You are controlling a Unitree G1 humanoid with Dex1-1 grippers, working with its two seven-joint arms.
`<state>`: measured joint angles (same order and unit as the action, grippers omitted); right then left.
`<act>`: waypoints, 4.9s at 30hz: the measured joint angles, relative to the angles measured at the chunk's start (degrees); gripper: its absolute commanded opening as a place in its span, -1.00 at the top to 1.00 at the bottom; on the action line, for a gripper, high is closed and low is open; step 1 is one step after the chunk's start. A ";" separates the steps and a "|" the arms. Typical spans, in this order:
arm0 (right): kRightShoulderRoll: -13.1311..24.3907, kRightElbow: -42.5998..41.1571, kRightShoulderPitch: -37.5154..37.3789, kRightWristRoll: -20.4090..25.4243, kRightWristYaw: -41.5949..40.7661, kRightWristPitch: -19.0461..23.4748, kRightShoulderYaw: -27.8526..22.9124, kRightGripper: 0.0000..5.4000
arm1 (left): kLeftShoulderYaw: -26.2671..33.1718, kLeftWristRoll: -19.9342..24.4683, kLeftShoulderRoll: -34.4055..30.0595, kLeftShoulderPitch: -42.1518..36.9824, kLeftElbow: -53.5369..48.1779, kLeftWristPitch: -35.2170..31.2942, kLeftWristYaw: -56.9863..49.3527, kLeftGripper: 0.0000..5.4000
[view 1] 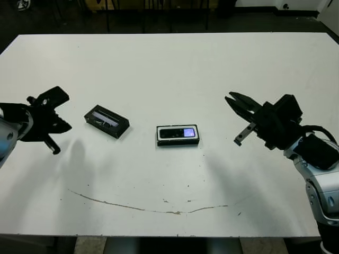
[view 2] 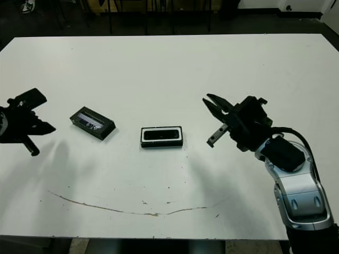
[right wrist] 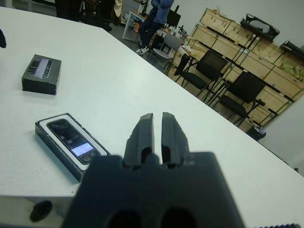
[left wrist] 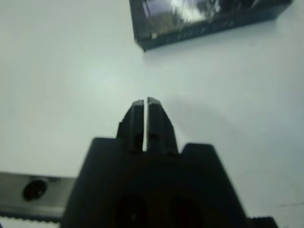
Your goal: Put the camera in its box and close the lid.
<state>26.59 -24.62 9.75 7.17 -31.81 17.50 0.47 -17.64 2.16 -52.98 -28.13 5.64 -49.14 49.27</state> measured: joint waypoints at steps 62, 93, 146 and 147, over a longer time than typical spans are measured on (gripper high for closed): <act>0.66 -1.35 0.40 -0.78 0.46 2.08 0.61 0.99 | 4.30 -5.20 24.71 -13.02 25.25 8.55 -7.85 1.00; 1.04 -0.71 -0.60 -0.53 -0.09 0.32 0.82 0.99 | -1.74 -12.58 28.53 -25.22 44.79 25.05 0.37 1.00; 1.32 -0.12 -1.01 0.07 -0.60 0.49 0.99 1.00 | 15.78 -7.63 31.07 0.07 -25.84 7.42 -28.12 0.64; 1.32 -0.12 -1.04 0.12 -0.60 0.49 1.00 1.00 | 14.38 -7.84 29.61 0.99 -26.62 7.13 -26.86 0.57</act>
<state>27.91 -24.73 8.71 7.28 -32.41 17.99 1.47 -3.26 -5.68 -23.38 -27.14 -20.98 -42.02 22.41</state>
